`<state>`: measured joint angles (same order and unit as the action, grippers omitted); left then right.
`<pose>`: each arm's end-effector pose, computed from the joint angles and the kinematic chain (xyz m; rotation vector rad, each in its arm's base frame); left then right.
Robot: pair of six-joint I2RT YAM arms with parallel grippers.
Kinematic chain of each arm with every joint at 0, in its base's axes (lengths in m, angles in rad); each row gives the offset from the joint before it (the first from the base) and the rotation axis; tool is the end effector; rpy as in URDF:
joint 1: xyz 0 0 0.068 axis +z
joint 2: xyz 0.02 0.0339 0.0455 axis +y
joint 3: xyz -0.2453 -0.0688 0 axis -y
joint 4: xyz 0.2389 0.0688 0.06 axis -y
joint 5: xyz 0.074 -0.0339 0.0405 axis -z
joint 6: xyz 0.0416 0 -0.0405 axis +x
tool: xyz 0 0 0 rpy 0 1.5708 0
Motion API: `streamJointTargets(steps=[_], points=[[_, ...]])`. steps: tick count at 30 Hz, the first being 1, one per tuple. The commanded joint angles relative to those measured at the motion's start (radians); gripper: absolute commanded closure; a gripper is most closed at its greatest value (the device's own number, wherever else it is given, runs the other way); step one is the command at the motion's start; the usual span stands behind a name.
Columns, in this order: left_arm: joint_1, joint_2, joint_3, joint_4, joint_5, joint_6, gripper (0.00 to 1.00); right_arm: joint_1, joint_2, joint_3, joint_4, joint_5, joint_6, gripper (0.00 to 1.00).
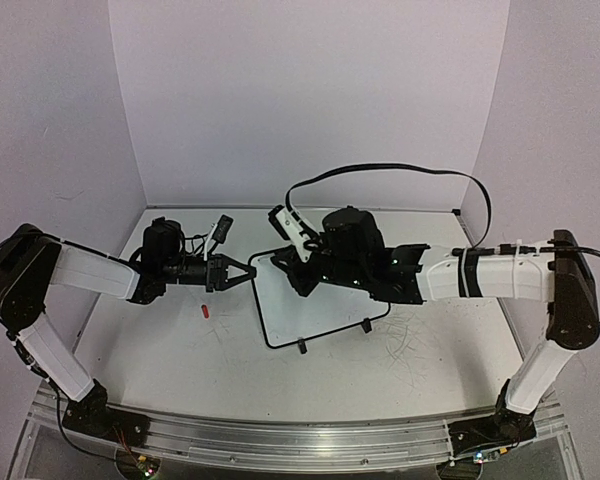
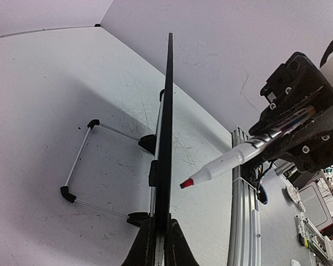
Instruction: Write a sentence on the whiteboard
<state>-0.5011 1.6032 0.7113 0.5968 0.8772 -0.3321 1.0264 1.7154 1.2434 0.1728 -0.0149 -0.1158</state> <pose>0.2661 -0.1822 0.1812 0.8098 1.8177 -1.3700 0.2097 0.3475 0.2670 -1.0469 1.6098 0.6360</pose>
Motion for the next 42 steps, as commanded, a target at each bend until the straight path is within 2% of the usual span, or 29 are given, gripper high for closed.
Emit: streamJointTargets(steps=[1,42], points=[[-0.001,-0.029,-0.001,0.024,0.010,0.019,1.00,0.004,0.017,0.026,0.028,0.032,0.003,1.00],[-0.001,-0.040,-0.004,0.023,0.016,0.018,1.00,0.004,0.037,0.011,0.015,0.075,0.022,1.00]])
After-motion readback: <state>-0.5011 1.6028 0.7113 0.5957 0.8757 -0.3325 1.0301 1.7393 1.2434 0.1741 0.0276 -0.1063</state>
